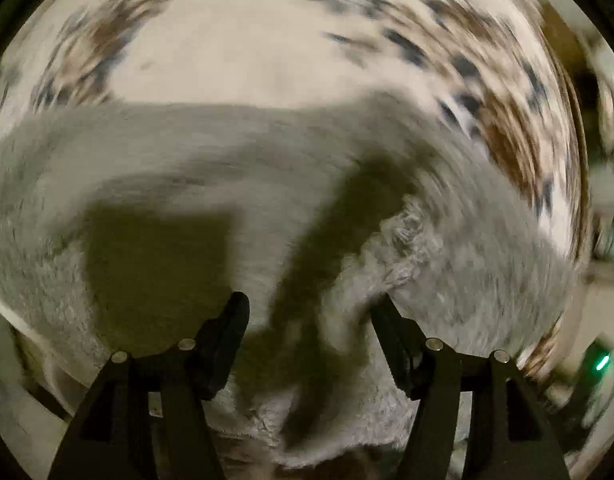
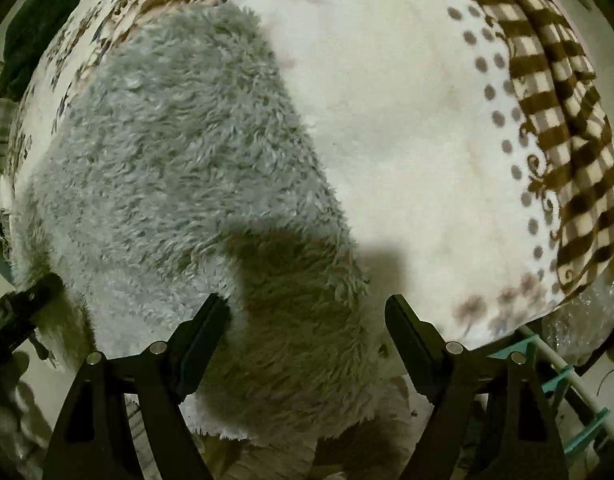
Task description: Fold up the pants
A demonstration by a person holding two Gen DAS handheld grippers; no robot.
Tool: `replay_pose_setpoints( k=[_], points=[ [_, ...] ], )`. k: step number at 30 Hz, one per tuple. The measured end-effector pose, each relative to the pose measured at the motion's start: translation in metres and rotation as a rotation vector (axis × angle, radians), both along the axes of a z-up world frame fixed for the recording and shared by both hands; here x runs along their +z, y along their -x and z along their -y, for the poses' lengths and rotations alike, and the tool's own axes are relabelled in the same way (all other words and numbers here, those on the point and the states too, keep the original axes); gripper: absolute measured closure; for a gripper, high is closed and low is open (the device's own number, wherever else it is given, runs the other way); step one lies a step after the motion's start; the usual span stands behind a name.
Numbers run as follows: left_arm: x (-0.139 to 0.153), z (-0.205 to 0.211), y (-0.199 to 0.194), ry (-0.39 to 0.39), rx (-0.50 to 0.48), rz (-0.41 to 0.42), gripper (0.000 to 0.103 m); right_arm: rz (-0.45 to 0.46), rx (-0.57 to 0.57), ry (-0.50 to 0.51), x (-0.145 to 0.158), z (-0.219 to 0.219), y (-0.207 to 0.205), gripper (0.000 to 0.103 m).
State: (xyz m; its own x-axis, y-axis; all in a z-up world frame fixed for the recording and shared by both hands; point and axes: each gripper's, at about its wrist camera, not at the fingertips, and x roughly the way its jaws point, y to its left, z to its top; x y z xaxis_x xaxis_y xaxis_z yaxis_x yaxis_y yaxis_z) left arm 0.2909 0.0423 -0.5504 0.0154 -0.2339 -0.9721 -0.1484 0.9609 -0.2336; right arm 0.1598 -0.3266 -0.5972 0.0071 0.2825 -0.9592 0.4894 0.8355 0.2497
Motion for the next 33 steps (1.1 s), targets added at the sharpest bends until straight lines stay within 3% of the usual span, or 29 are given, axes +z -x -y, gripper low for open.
replay_pose_setpoints(
  k=[5, 8, 10, 11, 13, 15, 20, 23, 26, 28, 29, 30, 32, 33],
  points=[
    [-0.018, -0.003, 0.001, 0.200, -0.008, -0.071, 0.042, -0.008, -0.021, -0.072, -0.014, 0.002, -0.007, 0.020],
    [-0.039, 0.010, 0.005, 0.226, -0.061, -0.118, 0.045, -0.028, -0.047, -0.123, -0.026, 0.004, -0.008, 0.024],
    [-0.036, 0.013, 0.010, 0.242, -0.073, -0.078, 0.080, -0.012, -0.052, -0.115, -0.026, 0.005, -0.010, 0.046],
    [-0.030, 0.016, 0.012, 0.237, -0.088, -0.050, 0.089, -0.002, -0.041, -0.083, -0.022, 0.004, -0.012, 0.066],
    [-0.012, 0.017, 0.019, 0.229, -0.103, 0.006, 0.089, 0.030, -0.002, 0.006, -0.008, 0.002, -0.016, 0.077],
    [0.001, 0.016, 0.029, 0.230, -0.100, 0.026, 0.089, 0.046, 0.023, 0.038, 0.004, -0.001, -0.019, 0.079],
    [-0.019, 0.010, 0.043, 0.229, -0.058, -0.028, 0.089, 0.067, 0.036, 0.050, 0.028, 0.003, -0.027, 0.079],
    [-0.034, 0.013, 0.040, 0.202, -0.046, -0.062, 0.085, 0.041, 0.035, 0.038, 0.018, 0.013, -0.030, 0.079],
    [-0.019, 0.008, 0.041, 0.125, -0.059, -0.035, 0.082, -0.030, 0.063, 0.015, -0.002, 0.006, -0.035, 0.070],
    [-0.002, 0.005, 0.041, 0.060, -0.064, 0.018, 0.072, -0.036, 0.059, 0.005, -0.002, 0.007, -0.036, 0.060],
    [0.009, 0.003, 0.043, 0.037, -0.060, 0.069, 0.063, -0.028, 0.074, 0.031, 0.004, 0.006, -0.037, 0.048],
    [0.020, 0.002, 0.044, 0.007, -0.059, 0.127, 0.041, -0.016, 0.099, 0.079, 0.013, 0.002, -0.037, 0.031],
    [0.028, 0.002, 0.045, -0.040, -0.077, 0.181, 0.006, 0.005, 0.153, 0.186, 0.029, -0.009, -0.038, 0.015],
    [0.029, 0.003, 0.044, -0.062, -0.087, 0.192, 0.005, 0.016, 0.178, 0.241, 0.037, -0.015, -0.039, 0.014]
  ],
)
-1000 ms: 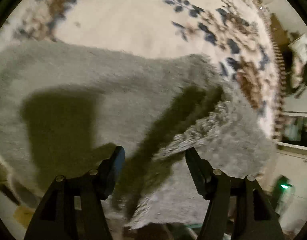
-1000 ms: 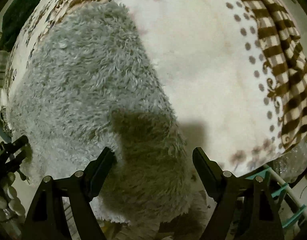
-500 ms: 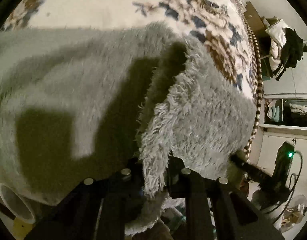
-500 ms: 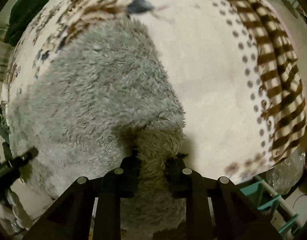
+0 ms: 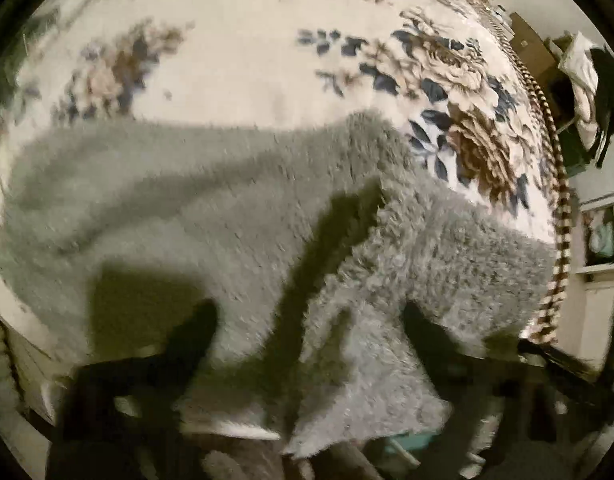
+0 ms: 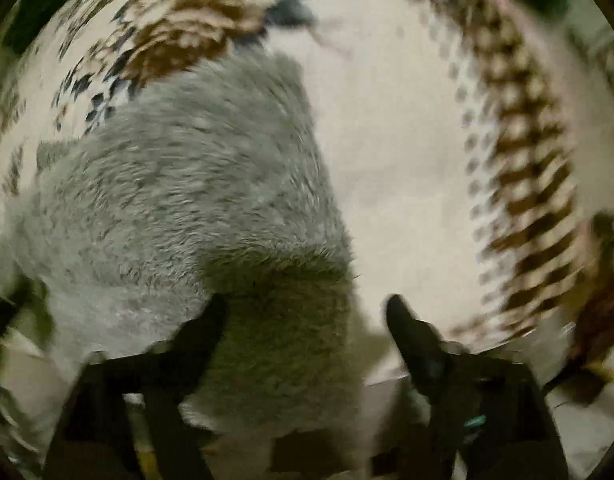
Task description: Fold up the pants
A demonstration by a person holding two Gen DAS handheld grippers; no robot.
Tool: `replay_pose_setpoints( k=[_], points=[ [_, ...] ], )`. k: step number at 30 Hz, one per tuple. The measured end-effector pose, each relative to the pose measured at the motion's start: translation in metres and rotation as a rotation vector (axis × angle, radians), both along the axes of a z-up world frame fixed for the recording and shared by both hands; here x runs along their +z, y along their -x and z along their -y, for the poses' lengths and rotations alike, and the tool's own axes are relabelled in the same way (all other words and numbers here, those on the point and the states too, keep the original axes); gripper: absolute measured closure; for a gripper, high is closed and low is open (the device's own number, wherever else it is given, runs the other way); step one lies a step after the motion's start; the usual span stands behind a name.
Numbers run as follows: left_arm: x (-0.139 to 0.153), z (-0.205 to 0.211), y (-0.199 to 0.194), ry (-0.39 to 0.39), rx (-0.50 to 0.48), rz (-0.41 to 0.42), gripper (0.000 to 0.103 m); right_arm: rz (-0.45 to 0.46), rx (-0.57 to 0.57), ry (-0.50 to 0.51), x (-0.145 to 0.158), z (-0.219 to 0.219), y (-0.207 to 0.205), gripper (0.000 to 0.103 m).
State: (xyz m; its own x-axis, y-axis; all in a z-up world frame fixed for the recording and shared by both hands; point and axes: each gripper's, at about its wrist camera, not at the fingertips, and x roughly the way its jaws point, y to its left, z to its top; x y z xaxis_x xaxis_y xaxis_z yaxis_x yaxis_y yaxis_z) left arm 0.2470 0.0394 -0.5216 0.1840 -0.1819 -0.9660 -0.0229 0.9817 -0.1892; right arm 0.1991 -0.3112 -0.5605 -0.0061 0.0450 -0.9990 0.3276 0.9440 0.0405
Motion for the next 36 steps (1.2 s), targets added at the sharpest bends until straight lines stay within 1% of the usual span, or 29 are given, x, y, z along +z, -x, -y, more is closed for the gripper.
replay_pose_setpoints(
  k=[1, 2, 3, 5, 6, 9, 11, 14, 15, 17, 18, 19, 21, 22, 25, 28, 30, 32, 33, 34, 35, 36],
  points=[
    [0.000, 0.000, 0.000, -0.036, -0.007, -0.008, 0.005, 0.012, 0.031, 0.060, 0.008, -0.010, -0.001, 0.014],
    [-0.005, 0.005, -0.006, -0.051, -0.006, -0.015, 0.005, 0.016, 0.052, 0.097, 0.012, -0.018, -0.003, 0.011],
    [-0.005, 0.007, -0.008, -0.066, -0.004, -0.017, 0.005, 0.022, 0.062, 0.113, 0.015, -0.024, -0.003, 0.009],
    [0.001, 0.007, -0.007, -0.119, -0.011, -0.008, 0.005, 0.041, 0.063, 0.105, 0.021, -0.044, -0.009, 0.009],
    [0.005, 0.005, -0.006, -0.131, -0.012, -0.001, 0.005, 0.053, 0.062, 0.107, 0.026, -0.052, -0.010, 0.009],
    [0.018, -0.007, -0.003, -0.097, 0.028, 0.005, 0.005, 0.077, 0.069, 0.125, 0.040, -0.074, -0.002, 0.009],
    [0.029, -0.022, 0.002, -0.090, 0.062, 0.014, 0.005, 0.085, 0.067, 0.120, 0.046, -0.089, 0.001, 0.009],
    [0.038, -0.058, 0.010, -0.070, 0.139, 0.019, 0.005, 0.085, 0.081, 0.122, 0.056, -0.113, 0.003, 0.009],
    [0.039, -0.075, 0.013, -0.055, 0.177, 0.018, 0.005, 0.086, 0.086, 0.125, 0.057, -0.117, 0.003, 0.006],
    [0.037, -0.100, 0.019, -0.043, 0.231, 0.013, 0.005, 0.095, 0.096, 0.132, 0.061, -0.131, 0.003, 0.005],
    [0.034, -0.117, 0.023, -0.032, 0.276, 0.011, 0.005, 0.097, 0.098, 0.137, 0.062, -0.135, 0.003, 0.005],
    [0.032, -0.128, 0.026, -0.017, 0.301, 0.012, 0.005, 0.099, 0.104, 0.143, 0.062, -0.142, 0.002, 0.005],
    [0.018, -0.162, 0.034, 0.061, 0.410, -0.003, 0.005, 0.096, 0.101, 0.138, 0.060, -0.149, 0.001, 0.005],
    [0.013, -0.174, 0.037, 0.094, 0.450, -0.005, 0.005, 0.088, 0.098, 0.127, 0.058, -0.154, 0.001, 0.005],
    [-0.018, -0.223, 0.052, 0.249, 0.640, -0.024, 0.005, 0.066, 0.094, 0.104, 0.053, -0.166, 0.000, 0.005],
    [-0.039, -0.250, 0.060, 0.338, 0.754, 0.014, 0.005, 0.042, 0.105, 0.092, 0.046, -0.178, -0.001, 0.005],
    [-0.055, -0.262, 0.061, 0.381, 0.808, 0.034, 0.006, 0.027, 0.114, 0.089, 0.041, -0.184, -0.001, 0.005],
    [-0.070, -0.268, 0.059, 0.429, 0.841, 0.037, 0.006, 0.014, 0.121, 0.083, 0.036, -0.190, -0.002, 0.005],
    [-0.075, -0.270, 0.057, 0.446, 0.848, 0.041, 0.008, 0.011, 0.124, 0.085, 0.035, -0.191, -0.003, 0.005],
    [-0.078, -0.271, 0.055, 0.458, 0.854, 0.061, 0.013, 0.010, 0.127, 0.087, 0.034, -0.193, -0.003, 0.005],
    [-0.076, -0.270, 0.053, 0.444, 0.847, 0.079, 0.027, 0.008, 0.132, 0.089, 0.032, -0.195, -0.004, 0.005],
    [-0.074, -0.269, 0.050, 0.430, 0.835, 0.098, 0.046, 0.003, 0.137, 0.091, 0.030, -0.196, -0.005, 0.005]
  ],
)
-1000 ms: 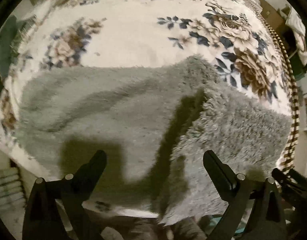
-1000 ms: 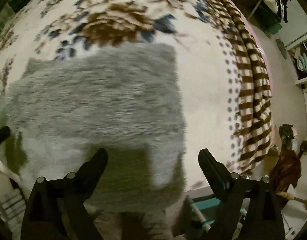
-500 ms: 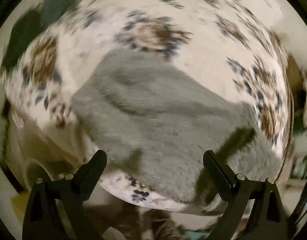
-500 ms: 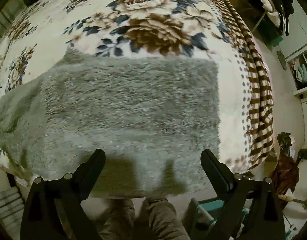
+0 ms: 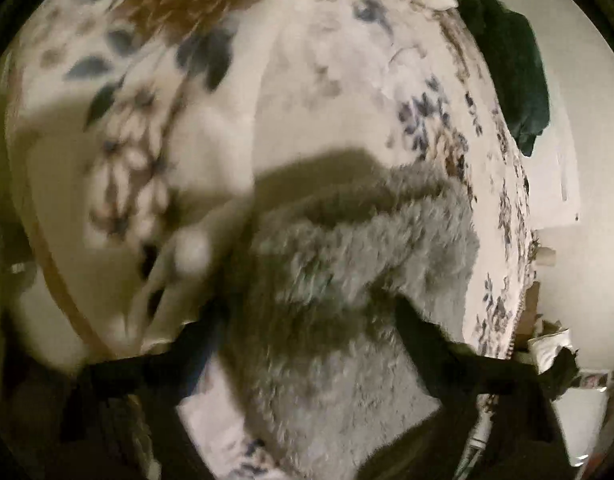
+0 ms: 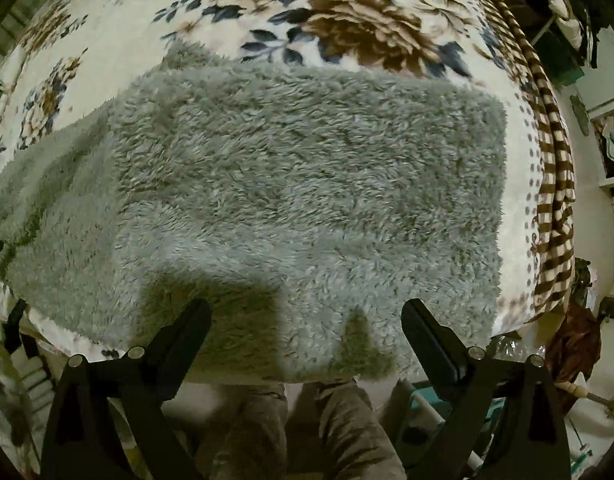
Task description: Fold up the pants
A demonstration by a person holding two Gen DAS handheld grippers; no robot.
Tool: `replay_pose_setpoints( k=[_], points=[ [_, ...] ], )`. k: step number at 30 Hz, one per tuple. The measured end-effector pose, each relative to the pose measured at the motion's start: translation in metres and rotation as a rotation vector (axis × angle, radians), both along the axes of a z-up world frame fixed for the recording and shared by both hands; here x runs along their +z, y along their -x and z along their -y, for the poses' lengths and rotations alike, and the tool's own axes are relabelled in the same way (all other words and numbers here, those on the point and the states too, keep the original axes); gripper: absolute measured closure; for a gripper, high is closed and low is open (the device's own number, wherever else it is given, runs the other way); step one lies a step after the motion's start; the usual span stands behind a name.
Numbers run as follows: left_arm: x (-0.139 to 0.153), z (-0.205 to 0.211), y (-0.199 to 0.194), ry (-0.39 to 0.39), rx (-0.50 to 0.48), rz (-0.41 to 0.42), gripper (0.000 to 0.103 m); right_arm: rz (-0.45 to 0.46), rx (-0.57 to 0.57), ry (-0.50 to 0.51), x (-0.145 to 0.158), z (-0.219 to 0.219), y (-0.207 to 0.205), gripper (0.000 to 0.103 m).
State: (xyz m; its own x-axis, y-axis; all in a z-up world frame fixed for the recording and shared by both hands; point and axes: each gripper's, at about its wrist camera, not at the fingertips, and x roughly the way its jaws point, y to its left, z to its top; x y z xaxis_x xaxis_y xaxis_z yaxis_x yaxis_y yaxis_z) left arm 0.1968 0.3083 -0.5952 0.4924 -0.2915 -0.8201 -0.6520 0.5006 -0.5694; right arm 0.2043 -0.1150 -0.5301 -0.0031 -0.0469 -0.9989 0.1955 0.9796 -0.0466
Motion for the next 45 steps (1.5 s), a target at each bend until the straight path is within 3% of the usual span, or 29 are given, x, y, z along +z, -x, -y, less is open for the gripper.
replay_pose_setpoints(
  k=[2, 3, 7, 13, 14, 15, 20, 24, 26, 30, 34, 38, 41, 45],
  points=[
    [0.007, 0.004, -0.007, -0.063, -0.029, 0.018, 0.072, -0.011, 0.002, -0.003, -0.003, -0.001, -0.002, 0.005],
    [0.007, 0.005, -0.009, -0.068, -0.037, 0.039, 0.075, -0.018, 0.001, -0.006, -0.004, -0.002, -0.003, 0.005],
    [-0.010, -0.004, -0.014, -0.039, -0.030, 0.011, 0.070, -0.021, -0.003, -0.021, -0.005, -0.004, -0.007, 0.005],
    [-0.014, -0.008, -0.023, -0.012, -0.037, 0.067, 0.070, -0.036, 0.011, -0.036, -0.008, -0.010, -0.011, 0.005],
    [-0.011, -0.007, -0.022, -0.024, -0.039, 0.082, 0.088, -0.039, 0.011, -0.041, -0.008, -0.010, -0.011, 0.005],
    [-0.005, -0.005, -0.021, -0.034, -0.050, 0.101, 0.094, -0.039, 0.011, -0.045, -0.009, -0.010, -0.011, 0.005],
    [0.038, 0.016, -0.013, -0.128, -0.128, 0.200, 0.095, -0.035, 0.005, -0.048, -0.007, -0.011, -0.011, 0.005],
    [0.061, 0.026, -0.009, -0.137, -0.146, 0.240, 0.096, -0.035, -0.011, -0.059, -0.008, -0.004, -0.009, 0.005],
    [0.061, 0.025, -0.007, -0.139, -0.135, 0.239, 0.094, -0.040, -0.016, -0.067, -0.008, 0.000, -0.009, 0.005],
    [0.018, 0.011, -0.006, -0.022, -0.068, 0.126, 0.083, -0.045, -0.026, -0.071, -0.009, 0.005, -0.008, 0.005],
    [-0.001, 0.002, 0.021, 0.071, 0.029, 0.104, 0.074, -0.041, -0.036, -0.082, -0.007, 0.007, -0.008, 0.005],
    [-0.008, 0.003, 0.039, 0.112, 0.072, 0.123, 0.044, -0.049, -0.038, -0.082, -0.007, 0.005, -0.010, 0.005],
    [-0.022, 0.005, 0.034, 0.161, 0.076, 0.130, 0.042, -0.059, -0.032, -0.078, -0.011, 0.006, -0.009, 0.005],
    [-0.038, 0.009, 0.013, 0.141, 0.030, 0.100, 0.042, -0.071, -0.034, -0.080, -0.015, 0.005, -0.006, 0.005]
  ],
)
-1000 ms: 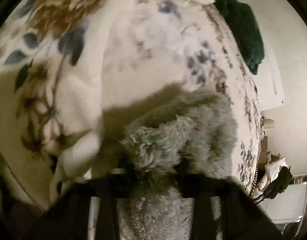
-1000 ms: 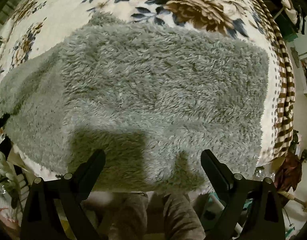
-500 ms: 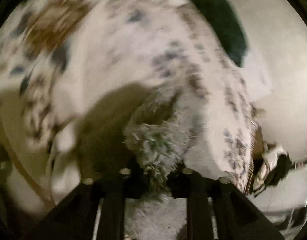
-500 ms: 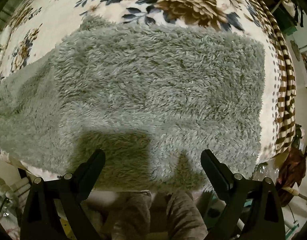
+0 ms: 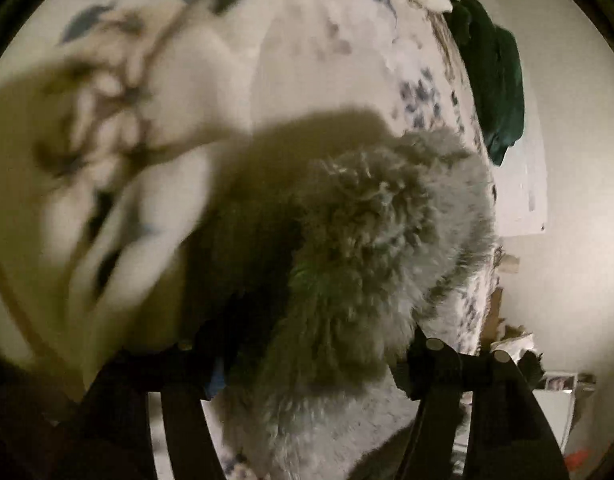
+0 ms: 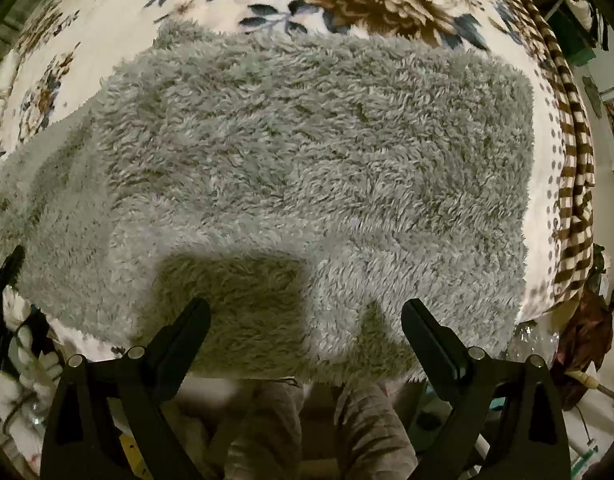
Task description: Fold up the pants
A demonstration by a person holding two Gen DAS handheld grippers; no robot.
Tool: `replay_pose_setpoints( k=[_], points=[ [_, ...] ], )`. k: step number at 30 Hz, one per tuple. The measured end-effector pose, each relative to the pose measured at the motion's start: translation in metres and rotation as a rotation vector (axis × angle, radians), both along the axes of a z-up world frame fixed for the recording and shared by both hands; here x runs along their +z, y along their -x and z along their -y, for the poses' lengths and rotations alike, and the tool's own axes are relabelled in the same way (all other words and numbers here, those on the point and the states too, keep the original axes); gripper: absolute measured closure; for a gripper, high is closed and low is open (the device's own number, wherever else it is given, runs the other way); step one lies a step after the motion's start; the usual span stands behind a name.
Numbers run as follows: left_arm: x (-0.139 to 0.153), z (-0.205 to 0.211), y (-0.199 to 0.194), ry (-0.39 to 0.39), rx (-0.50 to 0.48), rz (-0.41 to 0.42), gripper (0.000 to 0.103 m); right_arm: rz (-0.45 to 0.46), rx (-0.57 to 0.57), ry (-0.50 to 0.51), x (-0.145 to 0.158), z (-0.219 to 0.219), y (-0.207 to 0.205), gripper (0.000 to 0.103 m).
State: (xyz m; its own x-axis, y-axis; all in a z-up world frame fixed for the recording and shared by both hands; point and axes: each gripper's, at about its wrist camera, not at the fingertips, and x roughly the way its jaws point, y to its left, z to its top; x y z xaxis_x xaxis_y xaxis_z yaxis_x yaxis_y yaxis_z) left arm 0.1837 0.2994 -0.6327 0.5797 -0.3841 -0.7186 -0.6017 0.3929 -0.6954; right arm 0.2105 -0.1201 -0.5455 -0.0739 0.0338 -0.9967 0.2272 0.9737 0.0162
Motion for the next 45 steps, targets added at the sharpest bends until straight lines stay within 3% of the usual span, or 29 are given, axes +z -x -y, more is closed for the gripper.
replay_pose_setpoints(
  k=[5, 7, 8, 9, 14, 19, 24, 28, 32, 36, 40, 43, 45],
  points=[
    [0.004, 0.001, -0.007, -0.025, 0.012, -0.022, 0.046, -0.002, 0.019, -0.010, -0.002, 0.000, 0.002, 0.005],
    [0.008, 0.002, -0.008, -0.054, 0.016, -0.008, 0.081, -0.003, 0.027, -0.012, -0.003, 0.000, 0.002, 0.005],
    [0.011, 0.002, -0.008, -0.076, 0.007, -0.005, 0.090, -0.004, 0.027, -0.013, -0.004, -0.001, 0.001, 0.005],
    [0.016, 0.004, -0.009, -0.101, -0.001, 0.010, 0.093, -0.003, 0.025, -0.020, -0.004, 0.000, 0.002, 0.005],
    [0.057, 0.021, -0.014, -0.209, -0.046, 0.086, 0.095, 0.020, 0.027, -0.025, 0.004, -0.009, 0.000, 0.005],
    [0.122, 0.062, -0.019, -0.322, -0.148, 0.214, 0.095, 0.047, -0.005, -0.031, 0.007, 0.008, 0.002, 0.005],
    [0.193, 0.152, -0.031, -0.388, -0.336, 0.348, 0.095, 0.068, -0.057, -0.040, 0.010, 0.041, 0.009, 0.005],
    [0.219, 0.244, -0.034, -0.438, -0.525, 0.399, 0.095, 0.088, -0.107, -0.032, 0.016, 0.088, 0.017, 0.005],
    [0.209, 0.337, -0.026, -0.445, -0.710, 0.381, 0.095, 0.104, -0.155, -0.018, 0.025, 0.149, 0.034, 0.005],
    [0.177, 0.418, -0.019, -0.468, -0.874, 0.315, 0.095, 0.100, -0.202, -0.003, 0.020, 0.212, 0.053, 0.005],
    [0.136, 0.473, -0.021, -0.521, -0.978, 0.162, 0.091, 0.080, -0.247, 0.009, 0.008, 0.262, 0.074, 0.005],
    [0.125, 0.486, -0.023, -0.566, -1.002, 0.051, 0.081, 0.072, -0.261, 0.002, 0.002, 0.284, 0.083, 0.005],
    [0.130, 0.486, -0.021, -0.567, -0.996, 0.039, 0.060, 0.076, -0.263, -0.012, -0.001, 0.294, 0.085, 0.005]
  ],
)
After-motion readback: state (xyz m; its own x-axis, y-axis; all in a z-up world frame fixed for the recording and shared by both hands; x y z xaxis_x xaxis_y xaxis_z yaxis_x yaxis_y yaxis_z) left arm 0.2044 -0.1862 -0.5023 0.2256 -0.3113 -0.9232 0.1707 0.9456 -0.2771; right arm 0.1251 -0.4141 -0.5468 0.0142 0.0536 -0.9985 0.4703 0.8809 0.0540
